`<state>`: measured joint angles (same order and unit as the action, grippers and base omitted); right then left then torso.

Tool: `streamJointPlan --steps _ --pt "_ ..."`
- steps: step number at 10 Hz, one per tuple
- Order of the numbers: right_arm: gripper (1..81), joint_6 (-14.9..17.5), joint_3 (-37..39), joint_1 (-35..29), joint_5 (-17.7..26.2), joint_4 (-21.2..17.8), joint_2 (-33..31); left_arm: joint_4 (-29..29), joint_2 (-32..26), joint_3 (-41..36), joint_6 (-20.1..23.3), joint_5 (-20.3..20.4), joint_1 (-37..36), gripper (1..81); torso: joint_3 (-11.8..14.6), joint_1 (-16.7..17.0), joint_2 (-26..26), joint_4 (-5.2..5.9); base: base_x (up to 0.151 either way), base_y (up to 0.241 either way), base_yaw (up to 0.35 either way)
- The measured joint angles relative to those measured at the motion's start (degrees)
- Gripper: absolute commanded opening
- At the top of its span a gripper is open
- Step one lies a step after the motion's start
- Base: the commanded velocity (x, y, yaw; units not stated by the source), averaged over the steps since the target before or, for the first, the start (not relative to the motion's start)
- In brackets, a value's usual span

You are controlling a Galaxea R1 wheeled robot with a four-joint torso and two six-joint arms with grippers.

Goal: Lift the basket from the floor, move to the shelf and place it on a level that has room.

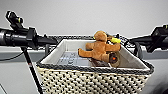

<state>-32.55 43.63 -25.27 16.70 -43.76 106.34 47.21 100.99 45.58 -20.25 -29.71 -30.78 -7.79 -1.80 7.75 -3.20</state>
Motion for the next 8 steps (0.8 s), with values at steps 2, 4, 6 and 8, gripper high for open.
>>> streamJointPlan --steps 2,4,6,8 --pt "1.0 -1.65 2.17 -2.9 1.76 0.02 0.02 1.02 2.35 1.68 0.0 -0.09 -1.35 1.0 0.0 0.0 0.0 0.0 0.0 0.0 0.0" --pt "1.0 -3.41 4.39 -6.18 3.88 0.05 0.77 2.26 4.44 3.15 -0.09 -0.44 -2.67 1.0 0.0 0.0 0.0 0.0 0.0 0.0 0.0" --pt "1.0 -4.63 7.36 -7.66 4.96 0.11 3.11 3.96 6.18 5.22 -0.59 -1.6 -5.32 1.0 0.0 0.0 0.0 0.0 0.0 0.0 0.0" --pt "1.0 -5.24 10.3 -8.92 5.57 0.05 5.35 5.71 7.62 8.74 -0.63 -3.28 -7.31 1.0 0.0 0.0 0.0 0.0 0.0 0.0 0.0"
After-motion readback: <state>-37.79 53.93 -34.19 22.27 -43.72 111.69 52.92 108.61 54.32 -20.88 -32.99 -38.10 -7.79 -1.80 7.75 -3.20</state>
